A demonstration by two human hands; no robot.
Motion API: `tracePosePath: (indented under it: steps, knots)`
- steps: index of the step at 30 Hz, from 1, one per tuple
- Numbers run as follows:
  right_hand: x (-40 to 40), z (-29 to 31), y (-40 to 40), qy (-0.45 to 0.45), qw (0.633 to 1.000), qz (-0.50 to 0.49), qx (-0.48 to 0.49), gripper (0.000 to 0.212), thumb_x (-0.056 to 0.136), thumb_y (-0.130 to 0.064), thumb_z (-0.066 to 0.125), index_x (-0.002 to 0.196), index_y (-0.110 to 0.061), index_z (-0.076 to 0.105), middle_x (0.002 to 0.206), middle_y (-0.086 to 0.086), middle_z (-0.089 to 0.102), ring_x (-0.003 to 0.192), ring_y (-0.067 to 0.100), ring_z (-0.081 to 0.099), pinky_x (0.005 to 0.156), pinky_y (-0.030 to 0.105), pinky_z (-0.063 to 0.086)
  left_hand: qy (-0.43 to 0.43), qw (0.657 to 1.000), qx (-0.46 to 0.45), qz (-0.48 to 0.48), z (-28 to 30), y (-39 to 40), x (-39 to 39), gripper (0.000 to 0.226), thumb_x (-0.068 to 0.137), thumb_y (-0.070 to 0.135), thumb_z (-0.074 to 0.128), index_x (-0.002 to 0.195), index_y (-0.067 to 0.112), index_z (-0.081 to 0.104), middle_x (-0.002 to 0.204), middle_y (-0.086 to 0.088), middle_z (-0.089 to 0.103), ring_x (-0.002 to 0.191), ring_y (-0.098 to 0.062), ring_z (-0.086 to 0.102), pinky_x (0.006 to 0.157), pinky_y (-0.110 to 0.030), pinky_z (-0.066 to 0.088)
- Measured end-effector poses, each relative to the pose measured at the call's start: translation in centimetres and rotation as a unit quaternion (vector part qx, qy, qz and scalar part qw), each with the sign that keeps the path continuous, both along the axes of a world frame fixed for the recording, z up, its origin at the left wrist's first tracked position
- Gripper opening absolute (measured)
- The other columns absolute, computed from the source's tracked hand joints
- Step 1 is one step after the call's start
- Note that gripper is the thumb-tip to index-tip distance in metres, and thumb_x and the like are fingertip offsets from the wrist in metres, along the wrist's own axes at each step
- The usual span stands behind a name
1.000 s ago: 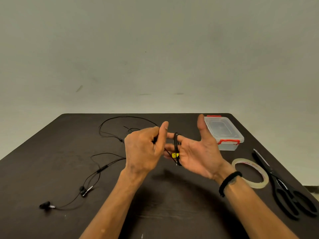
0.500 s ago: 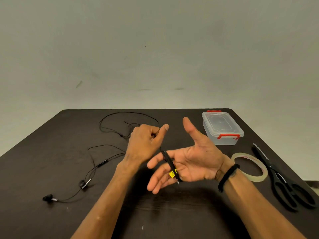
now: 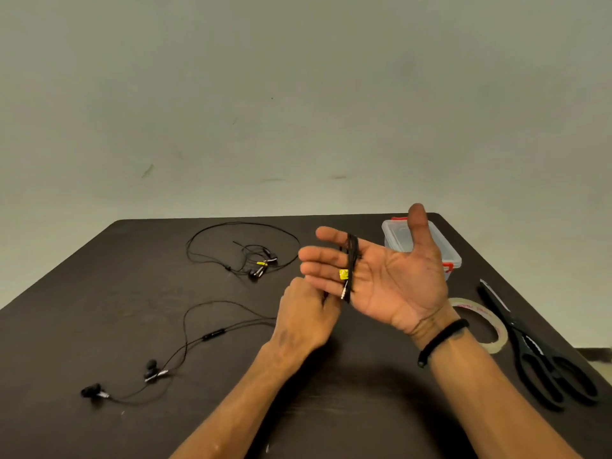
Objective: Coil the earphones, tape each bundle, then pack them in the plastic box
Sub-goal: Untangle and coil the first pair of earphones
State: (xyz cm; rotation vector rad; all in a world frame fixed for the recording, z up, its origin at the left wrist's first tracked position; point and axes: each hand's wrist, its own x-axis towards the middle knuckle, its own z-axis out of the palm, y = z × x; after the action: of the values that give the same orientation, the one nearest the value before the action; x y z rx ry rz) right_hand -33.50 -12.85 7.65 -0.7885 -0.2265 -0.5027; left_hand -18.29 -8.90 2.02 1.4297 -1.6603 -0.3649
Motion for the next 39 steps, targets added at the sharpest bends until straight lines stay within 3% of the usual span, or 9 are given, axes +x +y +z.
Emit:
tracePosePath:
  steps: [2,6,11,15,19,24,27,33,39]
  knots:
    - [0.1,-0.1,-0.1,-0.008,0.999,-0.039,0.018,0.133,0.081,-0.099,0.036,0.161,0.007,0.026,0.160,0.041,0.033,0.152,0.053,0.032,0.132,0.056,0.009,-0.033,0.999,-0.010,0.034,-0.3,-0.3,-0.1,0.039,0.092,0.029,0.049,0.055,0.021,0.038,0.049,0.004,0.044,0.048,-0.029,0.048,0.052,-0.035,0.029]
    - [0.2,-0.5,-0.4,-0.023,0.989,-0.138,0.055,0.127,0.082,-0.097,0.039,0.165,-0.003,0.018,0.166,0.036,0.026,0.157,0.050,0.025,0.133,0.054,0.009,-0.051,0.997,-0.016,0.057,-0.3,-0.5,-0.3,0.062,0.107,0.036,0.048,0.049,0.019,0.031,0.041,0.002,0.036,0.042,-0.023,0.035,0.050,-0.038,0.032]
    - [0.4,-1.3,-1.0,0.045,0.947,-0.316,0.032,0.123,0.077,-0.099,0.035,0.159,-0.007,0.038,0.155,0.029,0.051,0.150,0.042,0.044,0.132,0.053,0.013,-0.132,0.985,-0.072,0.087,0.2,0.5,0.1,0.066,0.106,0.053,0.040,0.053,0.015,0.029,0.041,0.000,0.030,0.045,-0.030,0.041,0.049,-0.038,0.034]
    - [1.0,-1.9,-1.2,0.159,0.910,-0.381,-0.038,0.115,0.077,-0.097,0.028,0.152,-0.013,0.049,0.148,0.018,0.062,0.149,0.030,0.047,0.131,0.051,0.018,-0.190,0.957,-0.196,0.097,1.3,0.4,1.0,0.059,0.104,0.047,0.046,0.054,0.017,0.037,0.044,0.003,0.038,0.041,-0.022,0.045,0.041,-0.036,0.038]
    - [1.4,-2.2,-0.8,0.236,0.909,-0.336,-0.077,0.112,0.082,-0.096,0.018,0.152,-0.014,0.048,0.146,0.018,0.064,0.142,0.029,0.056,0.125,0.048,0.032,-0.200,0.935,-0.278,0.093,2.1,0.2,2.1,0.052,0.104,0.037,0.051,0.055,0.022,0.047,0.048,0.011,0.041,0.042,-0.010,0.034,0.040,-0.028,0.029]
    - [2.0,-2.2,-0.1,0.292,0.922,-0.198,-0.160,0.115,0.087,-0.094,0.008,0.160,-0.012,0.040,0.158,0.011,0.054,0.151,0.024,0.045,0.131,0.045,0.017,-0.175,0.923,-0.328,0.105,3.0,0.1,3.7,0.050,0.104,0.030,0.060,0.056,0.018,0.053,0.051,0.014,0.043,0.041,-0.010,0.036,0.038,-0.029,0.031]
    - [2.6,-2.2,0.5,0.306,0.925,-0.121,-0.192,0.115,0.087,-0.095,0.006,0.161,-0.013,0.039,0.163,0.012,0.047,0.155,0.025,0.038,0.132,0.047,0.010,-0.155,0.924,-0.324,0.128,4.1,0.2,4.9,0.057,0.105,0.031,0.061,0.052,0.016,0.045,0.045,0.008,0.040,0.036,-0.016,0.035,0.036,-0.037,0.032]
    - [2.6,-2.2,0.7,0.338,0.922,0.044,-0.185,0.133,0.070,-0.106,0.023,0.166,-0.013,0.028,0.163,0.025,0.042,0.156,0.028,0.037,0.133,0.049,0.004,-0.124,0.941,-0.288,0.127,4.8,0.2,5.7,0.062,0.105,0.032,0.059,0.049,0.014,0.042,0.040,0.003,0.038,0.035,-0.023,0.037,0.038,-0.041,0.033]
    - [2.1,-1.6,1.4,0.289,0.926,0.170,-0.174,0.143,0.071,-0.106,0.019,0.163,0.004,0.023,0.161,0.045,0.025,0.157,0.048,0.026,0.132,0.056,0.004,-0.088,0.962,-0.244,0.086,4.3,0.1,5.4,0.064,0.106,0.039,0.056,0.050,0.014,0.037,0.040,0.003,0.034,0.036,-0.022,0.035,0.040,-0.040,0.033]
